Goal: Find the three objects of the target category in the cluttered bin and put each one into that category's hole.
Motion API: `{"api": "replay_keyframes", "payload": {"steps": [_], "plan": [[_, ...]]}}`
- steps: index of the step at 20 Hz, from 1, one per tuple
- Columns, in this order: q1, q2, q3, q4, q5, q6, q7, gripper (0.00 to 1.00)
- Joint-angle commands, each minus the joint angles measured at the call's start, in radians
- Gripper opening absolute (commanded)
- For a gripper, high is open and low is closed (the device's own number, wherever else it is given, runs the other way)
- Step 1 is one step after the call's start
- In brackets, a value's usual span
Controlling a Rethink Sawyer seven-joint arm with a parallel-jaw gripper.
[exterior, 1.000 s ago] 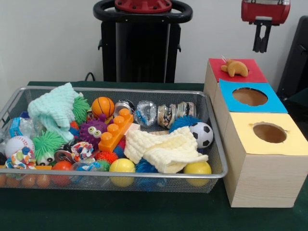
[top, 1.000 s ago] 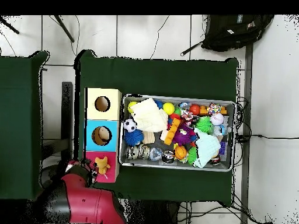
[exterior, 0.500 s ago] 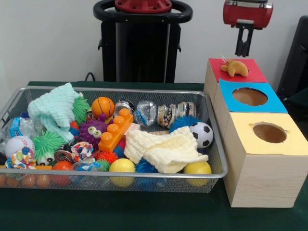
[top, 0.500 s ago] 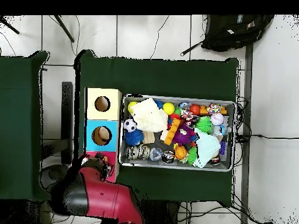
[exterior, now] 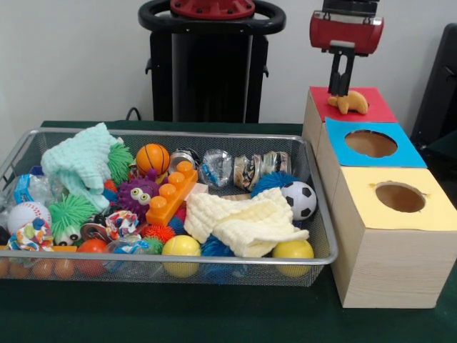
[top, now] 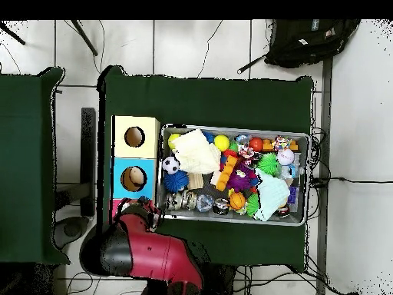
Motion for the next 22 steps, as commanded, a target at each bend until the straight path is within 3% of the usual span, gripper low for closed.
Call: {"api": "replay_keyframes", "payload": {"steps": [1, 10, 22], "plan": [[0.012, 0.074, 0.086, -0.001, -0.032, -0.030, 0.135, 0.00], [0.056, 0.099, 0.073, 0.003, -0.015, -0.017, 0.156, 0.00], [0.128, 0.061, 0.019, 0.010, 0.002, 0.091, 0.170, 0.00]]}}
